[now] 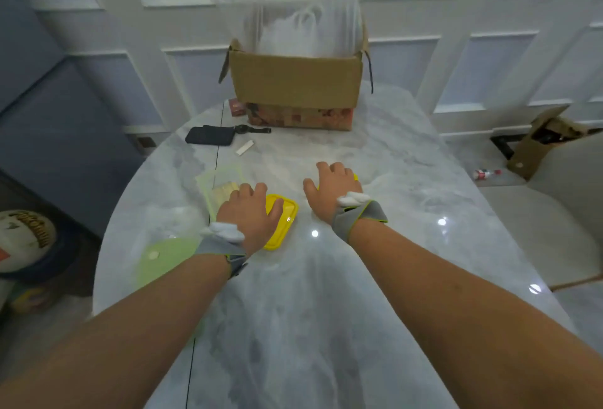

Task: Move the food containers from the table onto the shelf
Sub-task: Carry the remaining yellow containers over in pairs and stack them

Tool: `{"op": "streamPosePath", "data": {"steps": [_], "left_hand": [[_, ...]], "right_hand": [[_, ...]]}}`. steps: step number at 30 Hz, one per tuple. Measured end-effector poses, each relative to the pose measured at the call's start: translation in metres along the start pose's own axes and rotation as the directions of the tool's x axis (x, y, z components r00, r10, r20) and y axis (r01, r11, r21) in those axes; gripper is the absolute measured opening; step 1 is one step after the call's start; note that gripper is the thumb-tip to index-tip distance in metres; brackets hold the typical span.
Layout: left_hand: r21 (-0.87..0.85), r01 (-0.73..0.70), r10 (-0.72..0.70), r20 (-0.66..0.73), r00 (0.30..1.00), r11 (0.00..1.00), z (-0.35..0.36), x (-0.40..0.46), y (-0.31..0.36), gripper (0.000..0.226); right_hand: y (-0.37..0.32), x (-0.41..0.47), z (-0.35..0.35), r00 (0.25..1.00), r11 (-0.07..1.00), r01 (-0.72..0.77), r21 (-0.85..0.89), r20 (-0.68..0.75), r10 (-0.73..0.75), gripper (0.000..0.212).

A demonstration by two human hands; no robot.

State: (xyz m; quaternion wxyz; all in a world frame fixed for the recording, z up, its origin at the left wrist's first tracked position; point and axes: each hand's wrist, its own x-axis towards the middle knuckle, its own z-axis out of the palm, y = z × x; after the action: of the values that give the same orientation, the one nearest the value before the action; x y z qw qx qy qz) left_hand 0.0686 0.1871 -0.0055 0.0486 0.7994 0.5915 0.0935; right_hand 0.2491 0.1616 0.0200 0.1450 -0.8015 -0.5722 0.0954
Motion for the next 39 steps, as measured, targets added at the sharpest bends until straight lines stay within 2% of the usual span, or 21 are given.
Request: {"op": "streamPosePath", "data": {"steps": [8, 13, 19, 25, 28, 32, 36, 39], "left_hand": [[0.040, 0.071, -0.070, -0.006, 0.998, 0.997, 0.080, 0.028, 0.003, 0.063], [0.095, 0.138, -0.146, 0.081, 0.986, 0.986, 0.117, 0.035, 0.002, 0.083], [0.197, 0.109, -0.127, 0.079, 0.989, 0.974, 0.132, 0.042, 0.011, 0.086], [0.219, 0.114, -0.130, 0.060, 0.990, 0.969, 0.140, 0.062, 0.009, 0.094], [0.217, 0.109, -0.125, 0.062, 0.990, 0.970, 0.140, 0.062, 0.008, 0.097], [0.155, 0.169, -0.184, 0.087, 0.979, 0.973, 0.135, 0.057, 0.013, 0.096], [-0.006, 0.241, -0.239, 0.122, 0.963, 0.970, 0.111, 0.054, 0.014, 0.099], [-0.011, 0.251, -0.248, 0.114, 0.962, 0.968, 0.094, 0.054, 0.016, 0.101]], "right_hand": [[0.041, 0.067, 0.058, 0.996, 0.997, -0.078, 0.023, 0.039, 0.077, 0.055], [0.068, 0.102, 0.100, 0.982, 0.994, -0.111, -0.024, 0.151, 0.113, 0.074], [0.086, 0.122, 0.133, 0.950, 0.985, -0.160, -0.070, 0.259, 0.172, 0.104], [0.088, 0.133, 0.151, 0.954, 0.982, -0.182, -0.053, 0.233, 0.190, 0.118], [0.091, 0.133, 0.153, 0.963, 0.982, -0.162, -0.095, 0.203, 0.179, 0.111], [0.093, 0.127, 0.148, 0.975, 0.984, -0.148, -0.096, 0.153, 0.161, 0.091], [0.080, 0.121, 0.122, 0.994, 0.994, -0.060, -0.097, 0.089, 0.069, 0.082], [0.073, 0.116, 0.108, 0.999, 0.996, -0.016, -0.085, 0.029, 0.018, 0.073]]}}
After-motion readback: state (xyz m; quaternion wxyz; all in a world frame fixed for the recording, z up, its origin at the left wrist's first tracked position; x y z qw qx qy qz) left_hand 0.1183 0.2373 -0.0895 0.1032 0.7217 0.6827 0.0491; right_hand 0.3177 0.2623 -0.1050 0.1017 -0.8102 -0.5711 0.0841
